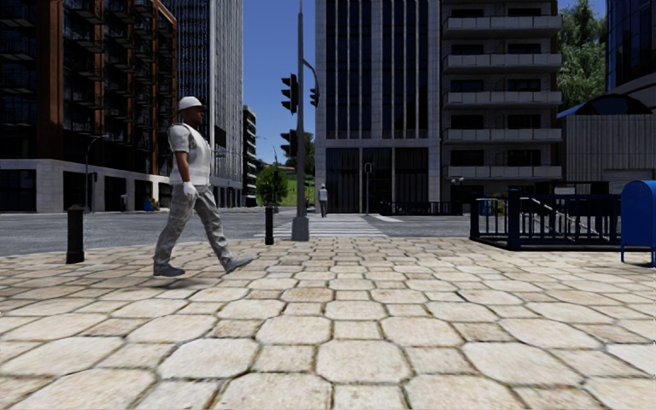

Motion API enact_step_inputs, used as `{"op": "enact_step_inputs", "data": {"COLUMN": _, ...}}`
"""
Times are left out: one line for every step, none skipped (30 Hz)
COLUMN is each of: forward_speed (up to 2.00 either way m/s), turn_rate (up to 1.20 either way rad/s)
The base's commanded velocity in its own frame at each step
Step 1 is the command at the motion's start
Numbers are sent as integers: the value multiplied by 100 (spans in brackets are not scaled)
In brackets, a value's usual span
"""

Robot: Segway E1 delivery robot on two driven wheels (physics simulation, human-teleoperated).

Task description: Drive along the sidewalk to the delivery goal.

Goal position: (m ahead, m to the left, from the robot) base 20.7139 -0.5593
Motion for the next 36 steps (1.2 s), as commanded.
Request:
{"op": "enact_step_inputs", "data": {"forward_speed": 157, "turn_rate": 0}}
{"op": "enact_step_inputs", "data": {"forward_speed": 157, "turn_rate": 0}}
{"op": "enact_step_inputs", "data": {"forward_speed": 157, "turn_rate": 0}}
{"op": "enact_step_inputs", "data": {"forward_speed": 157, "turn_rate": 0}}
{"op": "enact_step_inputs", "data": {"forward_speed": 157, "turn_rate": 0}}
{"op": "enact_step_inputs", "data": {"forward_speed": 157, "turn_rate": 0}}
{"op": "enact_step_inputs", "data": {"forward_speed": 157, "turn_rate": 0}}
{"op": "enact_step_inputs", "data": {"forward_speed": 157, "turn_rate": 0}}
{"op": "enact_step_inputs", "data": {"forward_speed": 157, "turn_rate": 0}}
{"op": "enact_step_inputs", "data": {"forward_speed": 157, "turn_rate": 0}}
{"op": "enact_step_inputs", "data": {"forward_speed": 157, "turn_rate": 0}}
{"op": "enact_step_inputs", "data": {"forward_speed": 157, "turn_rate": 0}}
{"op": "enact_step_inputs", "data": {"forward_speed": 157, "turn_rate": 0}}
{"op": "enact_step_inputs", "data": {"forward_speed": 157, "turn_rate": 0}}
{"op": "enact_step_inputs", "data": {"forward_speed": 157, "turn_rate": 0}}
{"op": "enact_step_inputs", "data": {"forward_speed": 157, "turn_rate": 0}}
{"op": "enact_step_inputs", "data": {"forward_speed": 157, "turn_rate": 0}}
{"op": "enact_step_inputs", "data": {"forward_speed": 157, "turn_rate": 0}}
{"op": "enact_step_inputs", "data": {"forward_speed": 156, "turn_rate": 0}}
{"op": "enact_step_inputs", "data": {"forward_speed": 155, "turn_rate": 0}}
{"op": "enact_step_inputs", "data": {"forward_speed": 147, "turn_rate": 0}}
{"op": "enact_step_inputs", "data": {"forward_speed": 134, "turn_rate": 0}}
{"op": "enact_step_inputs", "data": {"forward_speed": 128, "turn_rate": 0}}
{"op": "enact_step_inputs", "data": {"forward_speed": 128, "turn_rate": 0}}
{"op": "enact_step_inputs", "data": {"forward_speed": 126, "turn_rate": 0}}
{"op": "enact_step_inputs", "data": {"forward_speed": 123, "turn_rate": 0}}
{"op": "enact_step_inputs", "data": {"forward_speed": 121, "turn_rate": 0}}
{"op": "enact_step_inputs", "data": {"forward_speed": 119, "turn_rate": 0}}
{"op": "enact_step_inputs", "data": {"forward_speed": 117, "turn_rate": 0}}
{"op": "enact_step_inputs", "data": {"forward_speed": 117, "turn_rate": 0}}
{"op": "enact_step_inputs", "data": {"forward_speed": 114, "turn_rate": 0}}
{"op": "enact_step_inputs", "data": {"forward_speed": 113, "turn_rate": 0}}
{"op": "enact_step_inputs", "data": {"forward_speed": 112, "turn_rate": 0}}
{"op": "enact_step_inputs", "data": {"forward_speed": 110, "turn_rate": 0}}
{"op": "enact_step_inputs", "data": {"forward_speed": 107, "turn_rate": 0}}
{"op": "enact_step_inputs", "data": {"forward_speed": 102, "turn_rate": 0}}
